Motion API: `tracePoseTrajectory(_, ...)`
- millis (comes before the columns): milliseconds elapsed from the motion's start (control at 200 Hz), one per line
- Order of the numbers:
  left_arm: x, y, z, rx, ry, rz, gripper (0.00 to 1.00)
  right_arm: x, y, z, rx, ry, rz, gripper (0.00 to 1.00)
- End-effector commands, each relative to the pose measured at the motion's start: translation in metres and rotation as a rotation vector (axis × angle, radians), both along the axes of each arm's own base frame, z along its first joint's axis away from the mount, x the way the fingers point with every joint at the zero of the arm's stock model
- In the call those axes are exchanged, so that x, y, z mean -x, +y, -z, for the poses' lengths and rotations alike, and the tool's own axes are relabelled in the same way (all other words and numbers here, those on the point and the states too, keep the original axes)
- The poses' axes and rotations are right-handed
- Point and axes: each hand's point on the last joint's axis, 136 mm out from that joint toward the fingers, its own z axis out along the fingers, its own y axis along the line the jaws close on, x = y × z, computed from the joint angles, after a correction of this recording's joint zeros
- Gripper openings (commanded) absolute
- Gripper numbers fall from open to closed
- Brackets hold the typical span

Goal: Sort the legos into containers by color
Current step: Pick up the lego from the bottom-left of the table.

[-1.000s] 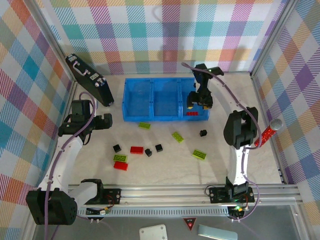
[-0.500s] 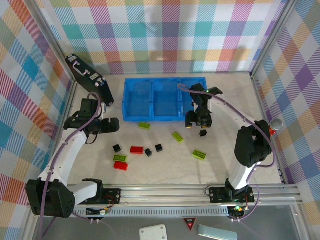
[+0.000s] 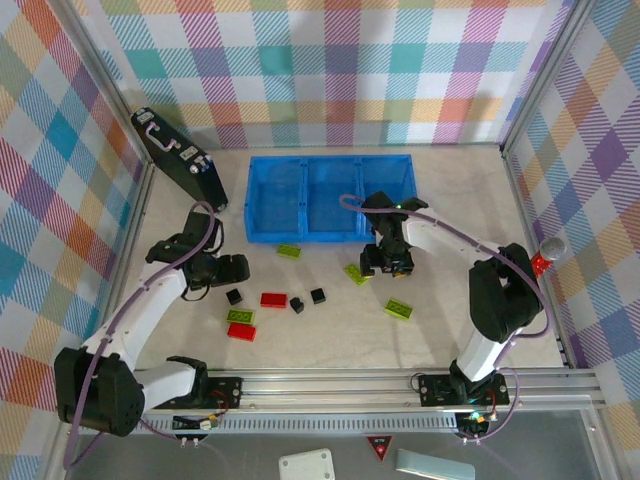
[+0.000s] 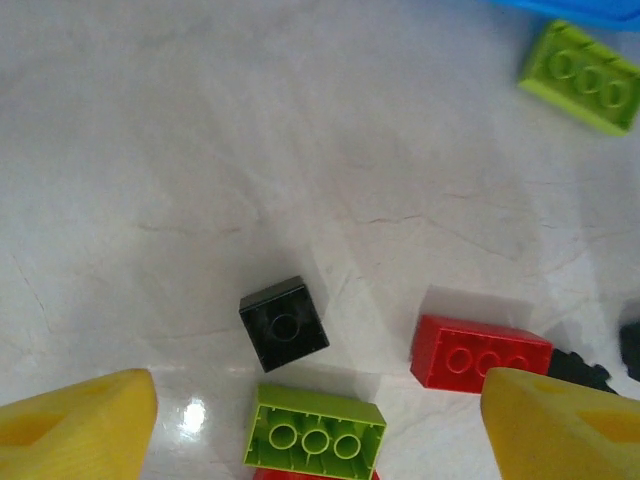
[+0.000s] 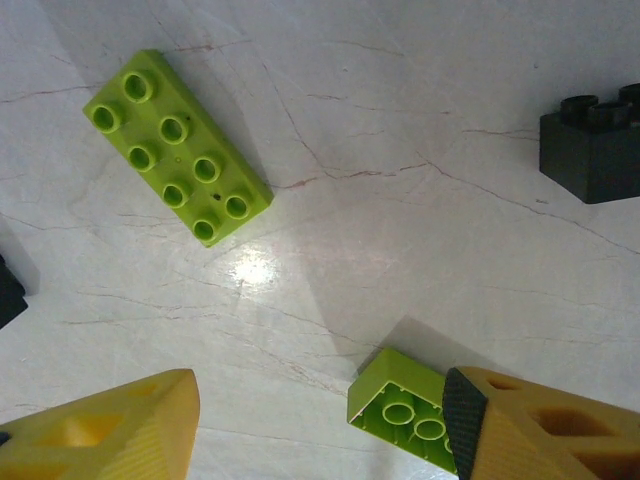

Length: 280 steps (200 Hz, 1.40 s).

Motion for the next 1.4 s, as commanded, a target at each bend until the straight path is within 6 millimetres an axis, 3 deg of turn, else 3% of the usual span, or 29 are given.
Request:
tracePoseTrajectory(0,0.003,0.004,0.017,-0.006,0.063,-0.090,0.78,0.002,0.002,-0.009,-0.027,-0.024,0.013,0.67)
tracePoseTrajectory(350,0.008,0.002,0.064,0.007,0.182,-0.178,0.63,0.005,-0.003,-0.004,-0.006,-0.018,0.004,0.67)
tracePoseTrajectory(675,0.010,0.000,0.088,0.008,0.246,-0.189,0.54,0.006,-0.005,-0.004,-0.002,-0.026,-0.001,0.67)
tracePoseTrajectory(1105,0.009,-0.001,0.093,0.000,0.272,-0.168,0.42,0.011,-0.012,-0.013,0.002,-0.054,0.006,0.66)
tracePoseTrajectory(1395,0.005,-0.001,0.081,-0.009,0.245,-0.147,0.33,0.013,-0.015,-0.018,0.003,-0.066,0.007,0.66)
